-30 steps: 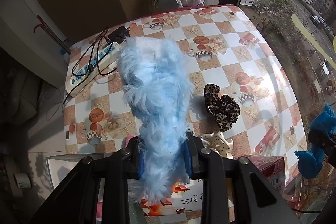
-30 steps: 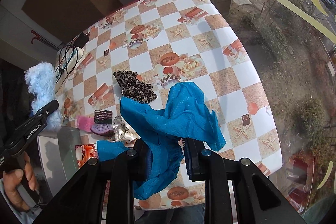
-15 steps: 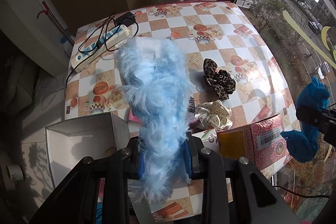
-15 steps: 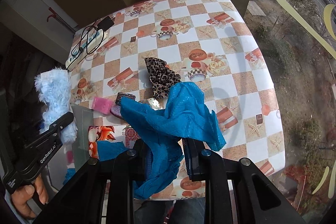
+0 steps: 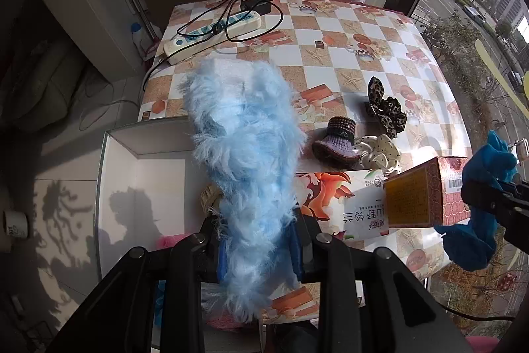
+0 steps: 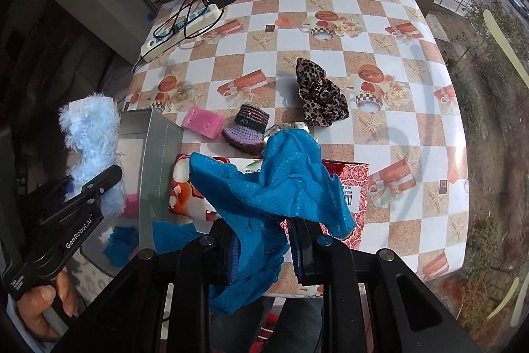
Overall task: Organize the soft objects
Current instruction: 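Lift and carry the blue fluffy toy and teal cloth toward the white box, then open the left tool over the box while the right tool drops the teal cloth inside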
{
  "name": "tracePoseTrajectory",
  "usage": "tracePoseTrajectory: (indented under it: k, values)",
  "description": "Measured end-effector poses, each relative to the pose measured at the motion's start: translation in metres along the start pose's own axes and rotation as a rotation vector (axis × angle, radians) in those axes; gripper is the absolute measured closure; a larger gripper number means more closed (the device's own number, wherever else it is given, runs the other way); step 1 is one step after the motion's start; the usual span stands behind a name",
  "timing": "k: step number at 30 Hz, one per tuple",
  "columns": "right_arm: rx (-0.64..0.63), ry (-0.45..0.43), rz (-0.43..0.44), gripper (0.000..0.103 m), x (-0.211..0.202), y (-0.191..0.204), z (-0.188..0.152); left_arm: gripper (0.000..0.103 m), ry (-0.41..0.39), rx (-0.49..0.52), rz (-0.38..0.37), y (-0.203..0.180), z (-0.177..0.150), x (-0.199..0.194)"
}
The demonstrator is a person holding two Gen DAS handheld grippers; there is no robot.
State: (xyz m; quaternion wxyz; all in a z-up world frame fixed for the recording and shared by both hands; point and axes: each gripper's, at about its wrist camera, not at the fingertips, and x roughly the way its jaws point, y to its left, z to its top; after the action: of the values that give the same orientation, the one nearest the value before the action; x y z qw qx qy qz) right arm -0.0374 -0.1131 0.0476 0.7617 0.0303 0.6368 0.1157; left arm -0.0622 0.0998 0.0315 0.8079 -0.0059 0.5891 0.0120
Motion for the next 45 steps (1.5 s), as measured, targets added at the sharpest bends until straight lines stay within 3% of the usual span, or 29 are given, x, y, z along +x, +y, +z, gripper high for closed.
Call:
tracePoseTrajectory:
  k: [20, 34, 45]
  values:
    - [-0.318, 0.079, 0.027, 0.077, 0.029, 0.115, -0.001, 0.071, 0.042, -0.259, 0.067, 0.092, -0.052, 0.007]
    - [-0.554, 0.046, -0.005, 0.077, 0.049, 0.200, 0.016, 0.071, 0.074, -0.334, 0.094, 0.121, -0.065, 0.022]
    - [-0.636, 0.037, -0.042, 0.077, 0.067, 0.226, 0.029, 0.071, 0.094, -0.362, 0.102, 0.132, -0.066, 0.031]
